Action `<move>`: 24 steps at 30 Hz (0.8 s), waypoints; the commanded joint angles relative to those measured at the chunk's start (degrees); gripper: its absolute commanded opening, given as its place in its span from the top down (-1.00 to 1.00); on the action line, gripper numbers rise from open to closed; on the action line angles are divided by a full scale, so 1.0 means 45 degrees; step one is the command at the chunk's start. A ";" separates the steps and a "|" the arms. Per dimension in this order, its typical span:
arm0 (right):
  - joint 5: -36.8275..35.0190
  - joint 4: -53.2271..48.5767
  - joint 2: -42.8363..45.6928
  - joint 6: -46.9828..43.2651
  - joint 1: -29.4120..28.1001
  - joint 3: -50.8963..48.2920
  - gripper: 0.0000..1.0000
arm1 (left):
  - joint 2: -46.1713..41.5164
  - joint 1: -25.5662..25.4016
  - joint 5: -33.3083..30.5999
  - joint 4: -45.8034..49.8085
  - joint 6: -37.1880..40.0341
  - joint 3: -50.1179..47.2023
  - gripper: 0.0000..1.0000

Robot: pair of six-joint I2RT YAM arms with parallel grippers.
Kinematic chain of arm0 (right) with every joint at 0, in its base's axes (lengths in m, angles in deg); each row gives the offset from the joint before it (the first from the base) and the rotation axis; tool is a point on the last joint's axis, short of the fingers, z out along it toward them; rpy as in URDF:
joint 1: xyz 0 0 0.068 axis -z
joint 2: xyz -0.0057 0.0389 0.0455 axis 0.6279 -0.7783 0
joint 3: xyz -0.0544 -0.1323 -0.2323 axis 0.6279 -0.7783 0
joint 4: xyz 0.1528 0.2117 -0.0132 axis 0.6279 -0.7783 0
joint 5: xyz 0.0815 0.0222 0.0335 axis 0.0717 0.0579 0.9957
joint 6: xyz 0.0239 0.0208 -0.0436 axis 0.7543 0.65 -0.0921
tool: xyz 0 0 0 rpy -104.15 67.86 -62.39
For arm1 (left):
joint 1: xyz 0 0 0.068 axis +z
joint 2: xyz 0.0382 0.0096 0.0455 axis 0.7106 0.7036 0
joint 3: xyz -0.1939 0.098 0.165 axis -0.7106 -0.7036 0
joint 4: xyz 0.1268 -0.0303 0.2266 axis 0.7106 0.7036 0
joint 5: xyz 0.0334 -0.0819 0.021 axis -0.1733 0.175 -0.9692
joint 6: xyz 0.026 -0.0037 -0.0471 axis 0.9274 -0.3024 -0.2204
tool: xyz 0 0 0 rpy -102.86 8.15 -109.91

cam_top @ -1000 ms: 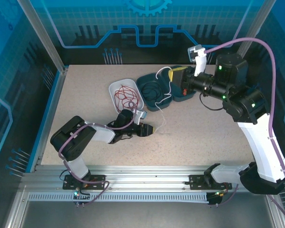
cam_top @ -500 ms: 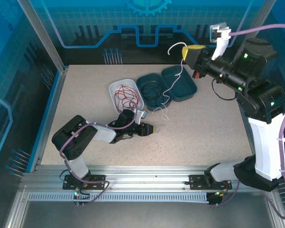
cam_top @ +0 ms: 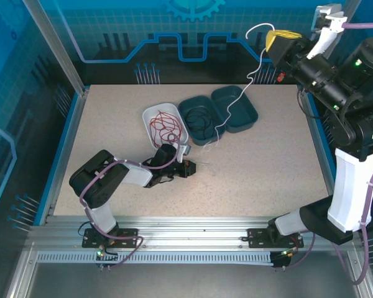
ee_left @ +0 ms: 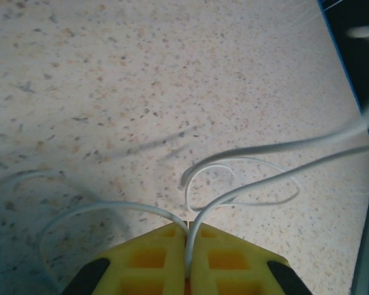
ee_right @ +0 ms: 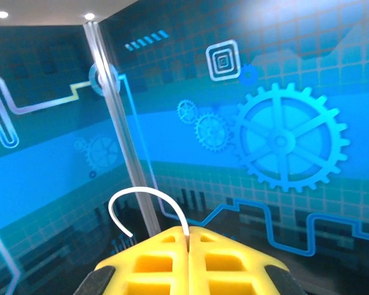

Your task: Untangle the cables

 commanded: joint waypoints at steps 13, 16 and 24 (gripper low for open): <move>-0.1683 0.0682 0.1224 -0.0801 0.0941 -0.0500 0.97 | -0.1341 -0.0050 -0.1369 0.1685 0.0110 -0.0709 0.08; -0.1797 0.0697 0.1360 -0.0913 0.0971 -0.0774 0.97 | -0.2134 -0.0051 -0.1302 0.1893 0.0154 -0.0894 0.07; -0.1711 0.0853 0.1094 -0.0818 0.1261 -0.1954 0.97 | -0.4585 -0.0055 -0.1552 0.3471 0.0650 -0.0845 -0.41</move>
